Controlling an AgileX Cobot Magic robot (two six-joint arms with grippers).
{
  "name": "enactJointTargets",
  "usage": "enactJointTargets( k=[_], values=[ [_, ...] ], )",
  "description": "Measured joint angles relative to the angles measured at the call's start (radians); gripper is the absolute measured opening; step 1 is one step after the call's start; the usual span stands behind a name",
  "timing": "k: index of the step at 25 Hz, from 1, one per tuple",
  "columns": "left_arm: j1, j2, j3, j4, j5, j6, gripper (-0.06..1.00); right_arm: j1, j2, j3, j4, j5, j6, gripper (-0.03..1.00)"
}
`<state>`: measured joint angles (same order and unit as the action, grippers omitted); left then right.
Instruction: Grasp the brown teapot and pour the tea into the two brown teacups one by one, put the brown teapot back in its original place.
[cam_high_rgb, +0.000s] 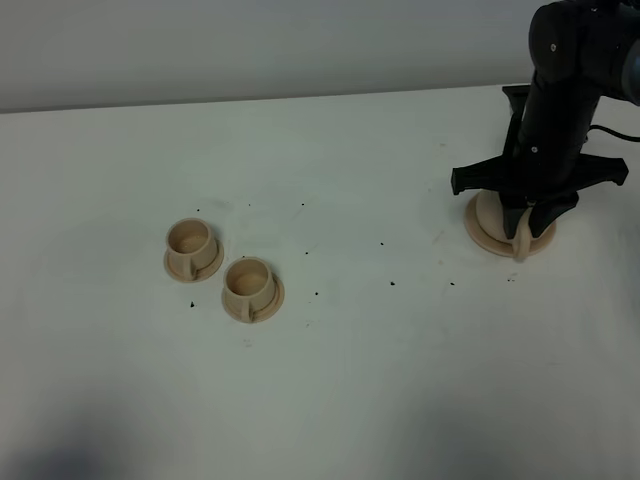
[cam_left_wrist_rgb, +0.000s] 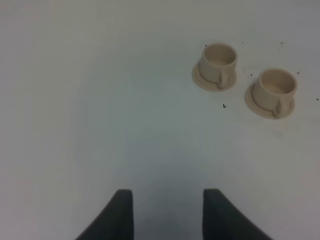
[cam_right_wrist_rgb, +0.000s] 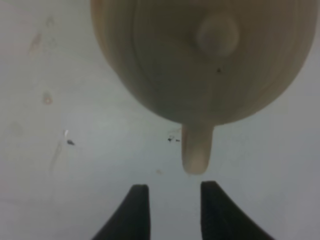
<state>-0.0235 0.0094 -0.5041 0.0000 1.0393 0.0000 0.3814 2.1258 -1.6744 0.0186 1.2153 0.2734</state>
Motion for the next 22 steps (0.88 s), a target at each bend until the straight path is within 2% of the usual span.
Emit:
enactJointTargets(
  k=[6, 16, 22],
  values=[
    [0.000, 0.000, 0.000, 0.000, 0.000, 0.000, 0.38, 0.000, 0.040, -0.072, -0.019, -0.001, 0.014, 0.28],
    [0.000, 0.000, 0.000, 0.000, 0.000, 0.000, 0.38, -0.020, 0.042, -0.076, -0.032, -0.001, 0.024, 0.28],
    [0.000, 0.000, 0.000, 0.000, 0.000, 0.000, 0.38, -0.023, 0.062, -0.077, -0.019, -0.001, 0.024, 0.36]
  ],
)
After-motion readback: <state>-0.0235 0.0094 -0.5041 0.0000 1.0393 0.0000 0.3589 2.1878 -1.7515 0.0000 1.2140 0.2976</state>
